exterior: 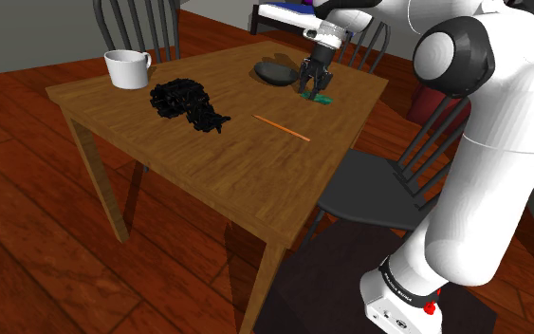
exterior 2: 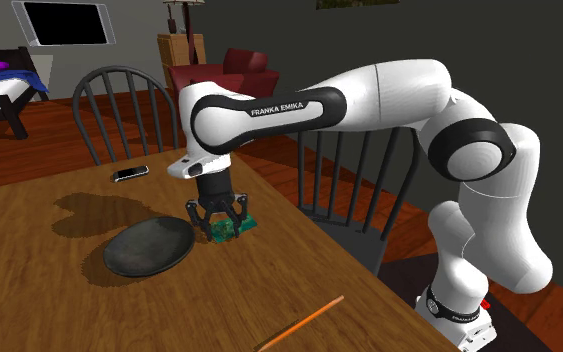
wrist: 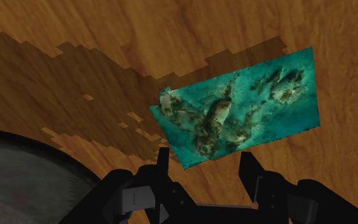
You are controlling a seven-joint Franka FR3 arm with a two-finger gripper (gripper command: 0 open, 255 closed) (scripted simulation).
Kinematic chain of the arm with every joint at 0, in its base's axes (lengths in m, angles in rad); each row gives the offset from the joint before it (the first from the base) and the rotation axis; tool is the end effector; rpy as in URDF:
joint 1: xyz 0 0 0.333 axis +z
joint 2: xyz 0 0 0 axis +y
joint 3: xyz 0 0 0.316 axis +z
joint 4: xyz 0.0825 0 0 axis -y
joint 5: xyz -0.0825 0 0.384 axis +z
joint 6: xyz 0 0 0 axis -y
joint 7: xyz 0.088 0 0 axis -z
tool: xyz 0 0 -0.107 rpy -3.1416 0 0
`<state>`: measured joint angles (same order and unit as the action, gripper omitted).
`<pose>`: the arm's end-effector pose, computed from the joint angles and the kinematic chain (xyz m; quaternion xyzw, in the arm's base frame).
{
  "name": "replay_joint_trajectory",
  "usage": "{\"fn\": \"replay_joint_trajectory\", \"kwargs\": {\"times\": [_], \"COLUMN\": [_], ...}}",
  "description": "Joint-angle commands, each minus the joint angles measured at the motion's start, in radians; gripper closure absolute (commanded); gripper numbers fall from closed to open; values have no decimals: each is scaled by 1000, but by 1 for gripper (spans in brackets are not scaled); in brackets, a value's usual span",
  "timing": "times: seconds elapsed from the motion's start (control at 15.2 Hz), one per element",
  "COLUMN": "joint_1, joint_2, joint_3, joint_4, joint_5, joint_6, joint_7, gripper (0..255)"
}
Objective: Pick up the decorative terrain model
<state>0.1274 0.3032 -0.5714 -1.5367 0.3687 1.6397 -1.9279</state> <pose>0.5957 -0.1992 0.4923 -0.7462 -0.6538 -0.0653 0.1067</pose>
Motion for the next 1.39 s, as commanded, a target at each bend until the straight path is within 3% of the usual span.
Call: {"fn": "replay_joint_trajectory", "kwargs": {"times": [0.0,0.2,1.32], "joint_1": [0,-1,-40], "joint_2": [1,2,27], "joint_3": [0,0,-5], "joint_4": [0,2,240], "joint_5": [0,1,12], "joint_6": [0,-1,-211], "joint_7": [0,-1,39], "gripper": [255,255,255]}}
